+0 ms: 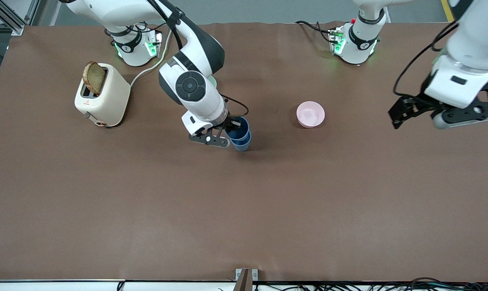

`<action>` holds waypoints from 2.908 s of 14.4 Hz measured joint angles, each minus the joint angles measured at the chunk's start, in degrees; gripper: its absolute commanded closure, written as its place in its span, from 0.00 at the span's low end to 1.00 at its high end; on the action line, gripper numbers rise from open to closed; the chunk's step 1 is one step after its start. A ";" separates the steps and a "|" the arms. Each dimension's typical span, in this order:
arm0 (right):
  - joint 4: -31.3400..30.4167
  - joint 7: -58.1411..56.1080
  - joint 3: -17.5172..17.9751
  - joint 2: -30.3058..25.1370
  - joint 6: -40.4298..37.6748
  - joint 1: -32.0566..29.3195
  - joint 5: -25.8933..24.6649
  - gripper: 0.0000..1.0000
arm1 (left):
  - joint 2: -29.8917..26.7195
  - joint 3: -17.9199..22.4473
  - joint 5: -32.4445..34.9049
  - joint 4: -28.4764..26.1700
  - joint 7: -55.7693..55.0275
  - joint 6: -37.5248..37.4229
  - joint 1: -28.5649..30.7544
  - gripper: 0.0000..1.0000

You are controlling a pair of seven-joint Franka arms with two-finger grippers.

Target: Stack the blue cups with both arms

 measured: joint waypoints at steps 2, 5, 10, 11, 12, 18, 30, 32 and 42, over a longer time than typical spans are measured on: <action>-0.16 0.78 0.02 -0.03 0.03 0.76 0.00 0.99 | -1.51 6.07 -2.70 -0.07 7.64 -2.72 -2.49 0.00; -0.83 1.47 0.03 -0.04 0.41 2.02 0.00 0.99 | -4.61 10.57 -5.55 -1.56 16.01 -5.31 -2.95 0.00; -2.11 1.50 0.00 0.62 2.82 2.19 0.00 0.98 | -7.66 10.91 -5.76 -4.61 17.20 -5.90 -3.55 0.00; -2.11 1.51 0.00 0.92 3.07 2.22 0.00 0.97 | -7.65 10.92 -5.77 -4.71 17.13 -5.90 -3.56 0.00; -2.11 1.51 0.00 1.17 3.20 2.22 0.00 0.97 | -7.65 10.97 -5.79 -4.85 17.06 -5.90 -3.54 0.00; -2.11 1.50 -0.01 1.54 3.26 2.23 0.00 0.94 | -7.63 11.07 -6.48 -5.35 17.02 -5.89 -3.46 0.00; -1.85 1.50 -0.41 1.45 3.24 1.98 -0.99 0.00 | -7.56 11.07 -6.49 -5.53 17.00 -5.89 -3.46 0.00; -0.96 1.50 -0.53 0.19 2.06 1.18 -1.13 0.00 | -7.55 11.07 -6.49 -5.54 17.00 -5.89 -3.46 0.00; 2.36 -30.05 -17.88 -25.51 -21.43 -17.78 -5.13 0.00 | -7.52 11.08 -6.49 -5.61 17.00 -5.87 -3.49 0.00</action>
